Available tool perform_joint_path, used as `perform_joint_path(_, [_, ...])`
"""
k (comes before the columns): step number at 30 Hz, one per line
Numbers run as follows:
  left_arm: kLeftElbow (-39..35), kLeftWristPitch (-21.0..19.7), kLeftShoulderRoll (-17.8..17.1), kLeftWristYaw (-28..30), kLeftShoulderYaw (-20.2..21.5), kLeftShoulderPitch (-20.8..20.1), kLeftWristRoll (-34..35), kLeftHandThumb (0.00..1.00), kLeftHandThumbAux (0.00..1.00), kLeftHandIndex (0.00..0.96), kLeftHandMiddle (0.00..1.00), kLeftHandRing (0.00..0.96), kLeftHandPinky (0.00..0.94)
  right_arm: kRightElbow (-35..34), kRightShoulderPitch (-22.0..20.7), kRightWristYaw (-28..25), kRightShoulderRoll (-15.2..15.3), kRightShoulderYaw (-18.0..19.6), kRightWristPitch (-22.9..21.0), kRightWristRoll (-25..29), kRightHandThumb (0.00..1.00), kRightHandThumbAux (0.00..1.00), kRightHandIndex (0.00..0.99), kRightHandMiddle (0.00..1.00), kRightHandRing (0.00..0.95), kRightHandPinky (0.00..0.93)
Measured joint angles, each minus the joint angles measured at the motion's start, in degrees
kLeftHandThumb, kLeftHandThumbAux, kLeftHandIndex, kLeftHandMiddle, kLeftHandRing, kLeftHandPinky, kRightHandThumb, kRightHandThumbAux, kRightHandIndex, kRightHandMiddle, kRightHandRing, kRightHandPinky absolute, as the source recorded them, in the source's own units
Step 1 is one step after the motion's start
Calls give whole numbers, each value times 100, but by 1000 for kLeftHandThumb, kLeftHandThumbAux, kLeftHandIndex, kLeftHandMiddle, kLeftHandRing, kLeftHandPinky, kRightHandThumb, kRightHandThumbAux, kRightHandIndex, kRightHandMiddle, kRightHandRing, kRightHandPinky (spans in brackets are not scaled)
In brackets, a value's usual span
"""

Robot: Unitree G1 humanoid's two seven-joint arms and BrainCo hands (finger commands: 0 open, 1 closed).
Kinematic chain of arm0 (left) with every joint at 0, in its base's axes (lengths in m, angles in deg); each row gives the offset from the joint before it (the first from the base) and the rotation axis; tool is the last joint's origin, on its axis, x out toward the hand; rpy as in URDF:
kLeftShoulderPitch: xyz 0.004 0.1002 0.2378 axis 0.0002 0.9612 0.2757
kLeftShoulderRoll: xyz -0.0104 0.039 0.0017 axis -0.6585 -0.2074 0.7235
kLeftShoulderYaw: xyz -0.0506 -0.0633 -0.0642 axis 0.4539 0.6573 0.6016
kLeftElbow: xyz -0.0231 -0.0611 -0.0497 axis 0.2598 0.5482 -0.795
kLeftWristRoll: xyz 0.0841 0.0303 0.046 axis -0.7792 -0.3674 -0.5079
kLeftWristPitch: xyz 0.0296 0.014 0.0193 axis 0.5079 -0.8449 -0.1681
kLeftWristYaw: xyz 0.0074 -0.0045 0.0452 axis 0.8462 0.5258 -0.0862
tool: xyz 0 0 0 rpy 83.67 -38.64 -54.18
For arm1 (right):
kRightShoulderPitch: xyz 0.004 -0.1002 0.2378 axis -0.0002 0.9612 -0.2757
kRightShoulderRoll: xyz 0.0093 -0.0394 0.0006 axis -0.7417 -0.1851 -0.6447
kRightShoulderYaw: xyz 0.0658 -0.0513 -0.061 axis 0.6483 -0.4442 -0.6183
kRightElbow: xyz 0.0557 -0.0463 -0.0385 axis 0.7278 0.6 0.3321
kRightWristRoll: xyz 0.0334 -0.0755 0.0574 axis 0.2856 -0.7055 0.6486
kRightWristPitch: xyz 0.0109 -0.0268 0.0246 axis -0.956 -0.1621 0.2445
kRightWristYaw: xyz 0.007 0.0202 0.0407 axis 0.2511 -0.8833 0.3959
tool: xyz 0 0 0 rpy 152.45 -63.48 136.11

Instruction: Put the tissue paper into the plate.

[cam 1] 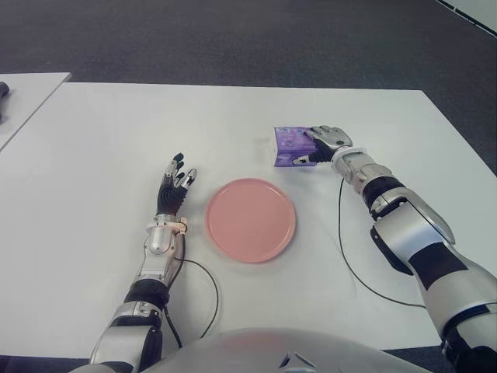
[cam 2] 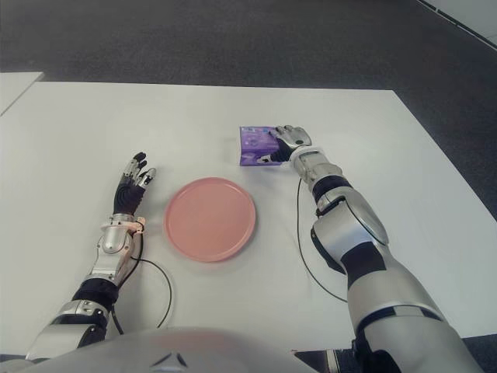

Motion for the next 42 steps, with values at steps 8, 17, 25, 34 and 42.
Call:
perform_joint_path(8, [-70, -32, 29, -1, -19, 35, -19, 0, 469, 0, 0, 0, 0, -33, 3, 501, 126, -403, 251, -346, 387, 243, 0, 0, 0, 0])
perform_joint_path(17, [-126, -57, 100, -2, -20, 69, -49, 0, 463, 0, 0, 0, 0, -176, 14, 1317, 621, -966, 786, -869, 326, 279, 0, 0, 0, 0])
perform_joint_path(25, [-126, -72, 131, -3, -19, 69, -49, 0, 463, 0, 0, 0, 0, -365, 13, 1777, 1084, -1276, 1217, -1224, 300, 358, 0, 0, 0, 0])
perform_joint_path(34, [-126, -140, 150, -3, -21, 28, -50, 0, 447, 0, 0, 0, 0, -664, 11, 2225, 1619, -1524, 1589, -1557, 322, 401, 0, 0, 0, 0])
perform_joint_path(42, [-117, -146, 151, -3, -20, 11, -52, 0, 434, 0, 0, 0, 0, -915, 87, 2578, 2287, -1521, 1927, -1616, 287, 424, 0, 0, 0, 0])
